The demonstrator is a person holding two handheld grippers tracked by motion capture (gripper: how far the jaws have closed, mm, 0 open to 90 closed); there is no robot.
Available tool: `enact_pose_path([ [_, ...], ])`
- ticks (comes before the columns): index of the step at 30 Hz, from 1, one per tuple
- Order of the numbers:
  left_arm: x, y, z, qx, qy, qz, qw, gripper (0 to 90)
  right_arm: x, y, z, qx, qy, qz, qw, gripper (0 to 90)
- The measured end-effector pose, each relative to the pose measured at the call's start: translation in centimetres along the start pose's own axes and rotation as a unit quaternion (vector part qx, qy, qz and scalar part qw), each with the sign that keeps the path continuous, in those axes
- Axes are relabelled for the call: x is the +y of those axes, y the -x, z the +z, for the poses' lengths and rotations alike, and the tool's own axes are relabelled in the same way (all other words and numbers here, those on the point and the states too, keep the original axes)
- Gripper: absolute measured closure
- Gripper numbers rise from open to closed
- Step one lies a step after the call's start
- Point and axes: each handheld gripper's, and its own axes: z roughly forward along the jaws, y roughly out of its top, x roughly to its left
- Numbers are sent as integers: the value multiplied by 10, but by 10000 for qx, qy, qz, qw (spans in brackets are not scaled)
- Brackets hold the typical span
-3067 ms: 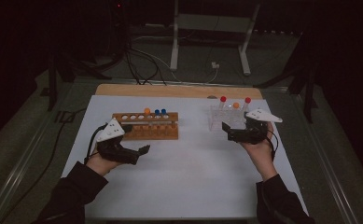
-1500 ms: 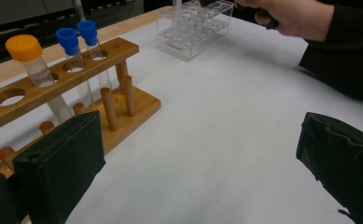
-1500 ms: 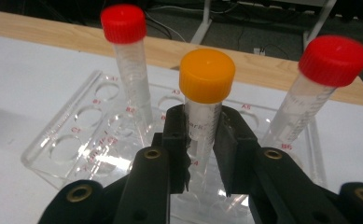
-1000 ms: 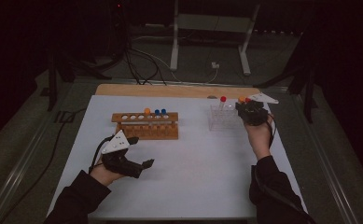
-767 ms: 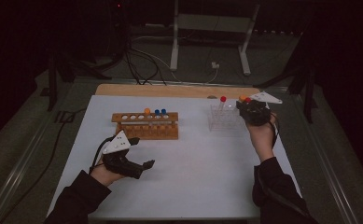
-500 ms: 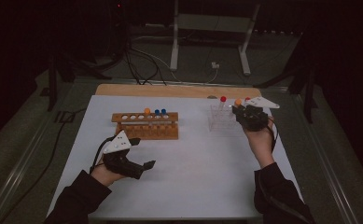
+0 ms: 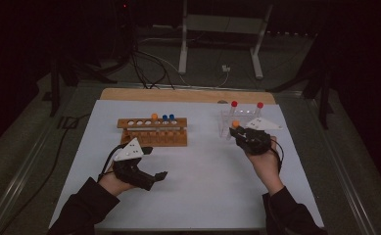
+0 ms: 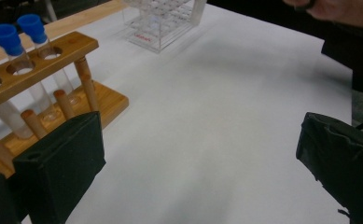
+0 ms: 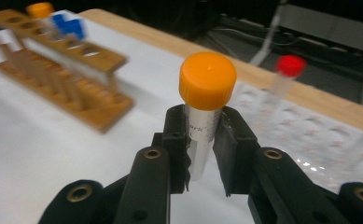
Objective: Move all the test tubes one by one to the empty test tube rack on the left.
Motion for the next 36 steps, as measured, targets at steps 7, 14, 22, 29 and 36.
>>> enact_pose_path([
  [7, 8, 4, 5, -98, 8, 69, 9999, 21, -10, -29, -5, 341, -9, -154, 9993, 753],
  [14, 22, 9, 17, -231, 46, 137, 9996, 21, -16, -58, -6, 730, -53, -354, 9967, 753],
  [22, 39, 22, 39, -332, 83, 306, 9989, 79, -22, -84, -1, 1115, -174, -555, 9921, 753],
  [29, 51, 26, 55, -256, 158, 373, 9989, 248, -23, -96, -1, 1305, -195, -645, 9892, 753],
  [36, 56, 30, 70, -270, 134, 465, 9985, 428, -23, -98, -2, 1347, -194, -669, 9884, 753],
])
